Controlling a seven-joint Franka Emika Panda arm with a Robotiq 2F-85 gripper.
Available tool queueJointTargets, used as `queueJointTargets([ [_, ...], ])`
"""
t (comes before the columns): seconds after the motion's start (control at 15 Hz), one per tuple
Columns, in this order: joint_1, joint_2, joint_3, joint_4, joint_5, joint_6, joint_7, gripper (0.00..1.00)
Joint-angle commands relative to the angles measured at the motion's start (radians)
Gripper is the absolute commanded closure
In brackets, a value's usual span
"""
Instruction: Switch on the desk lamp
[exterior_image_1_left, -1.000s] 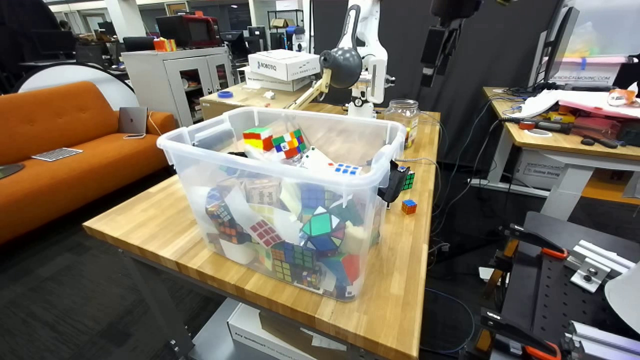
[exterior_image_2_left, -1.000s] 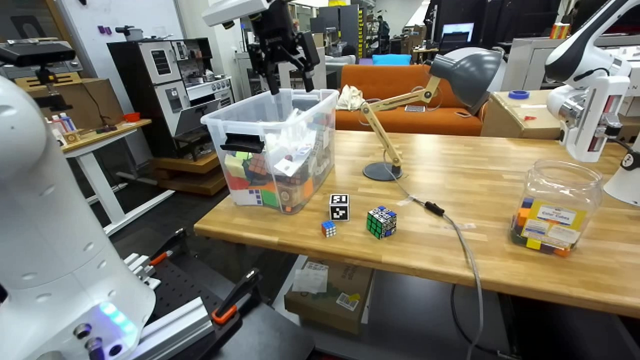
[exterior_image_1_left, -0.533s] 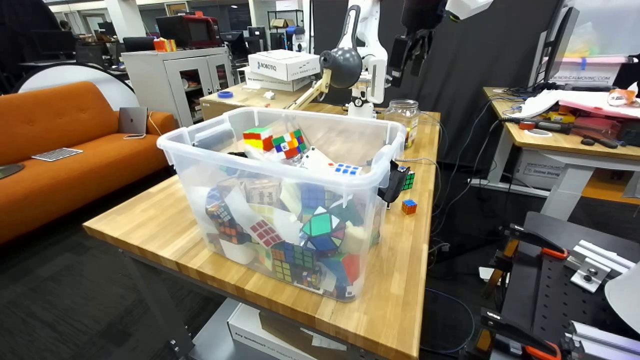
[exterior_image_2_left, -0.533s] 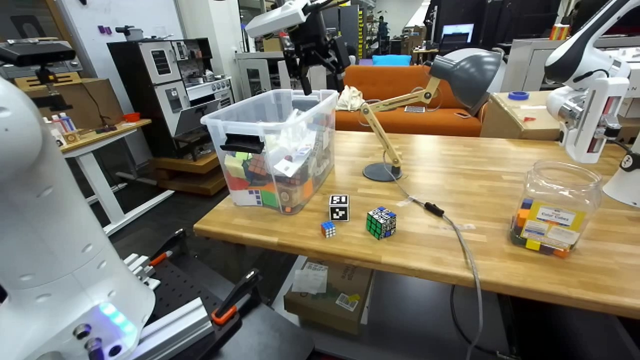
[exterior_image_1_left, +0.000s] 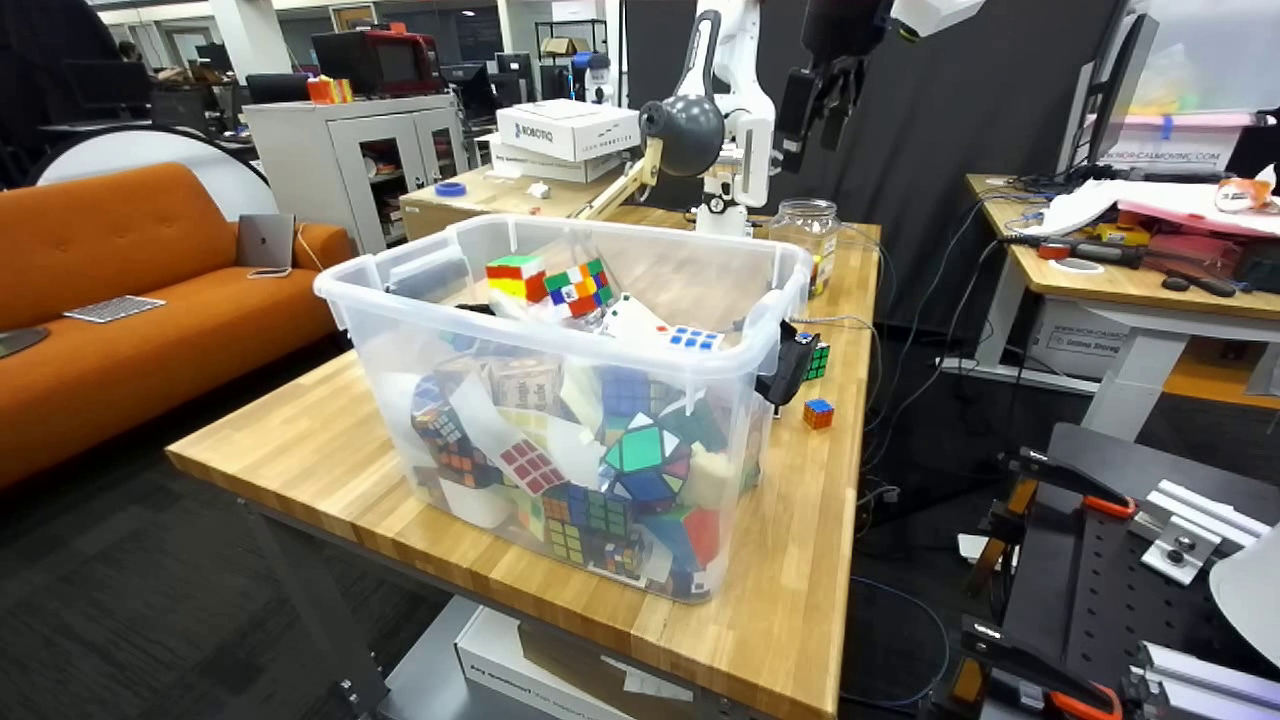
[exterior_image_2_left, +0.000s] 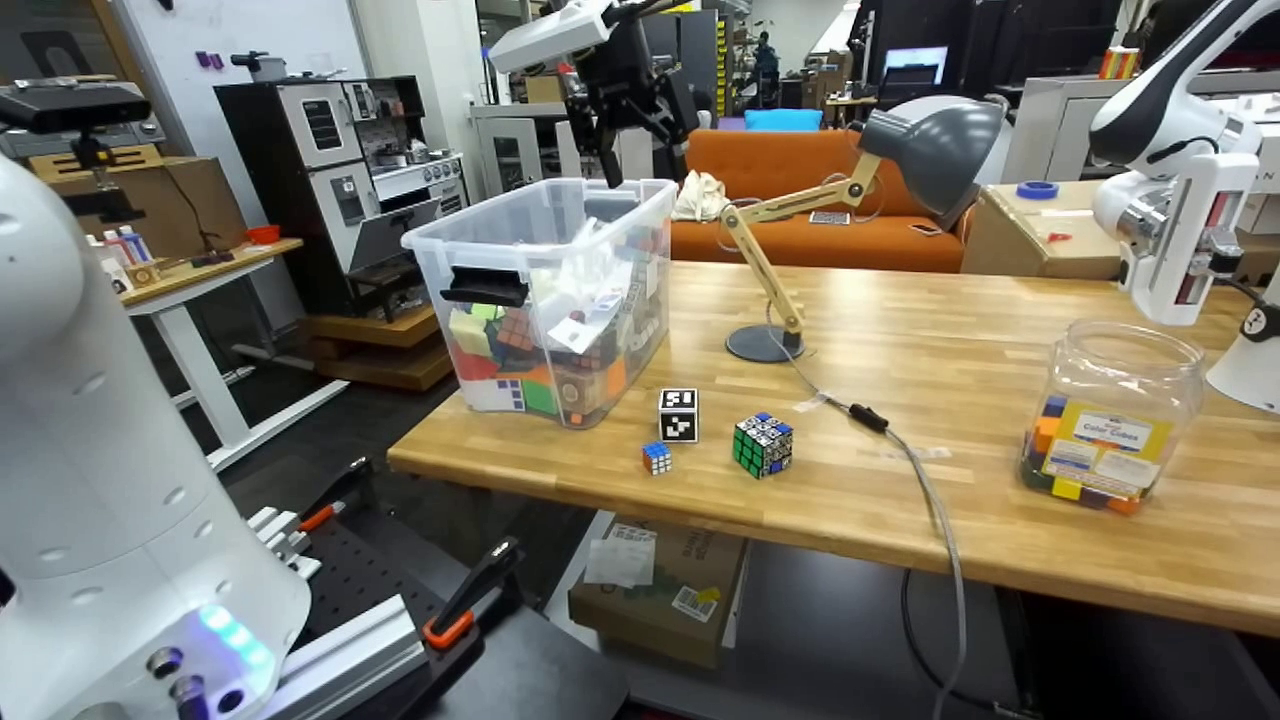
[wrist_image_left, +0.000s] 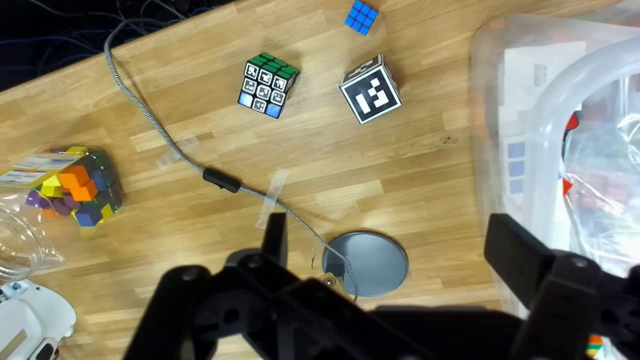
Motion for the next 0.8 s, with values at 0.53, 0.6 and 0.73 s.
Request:
queueJointTargets([
  [0.53,-0.081,0.101,-0.015,0.091,-0.027,0.061,0.118,0.00],
  [0.6,-0.083,0.121,-0.019,0.104,-0.022,0.058,0.119,0.00],
  [0.73,-0.088,0.173,-0.026,0.142,-0.031,0.063,0.141,0.00],
])
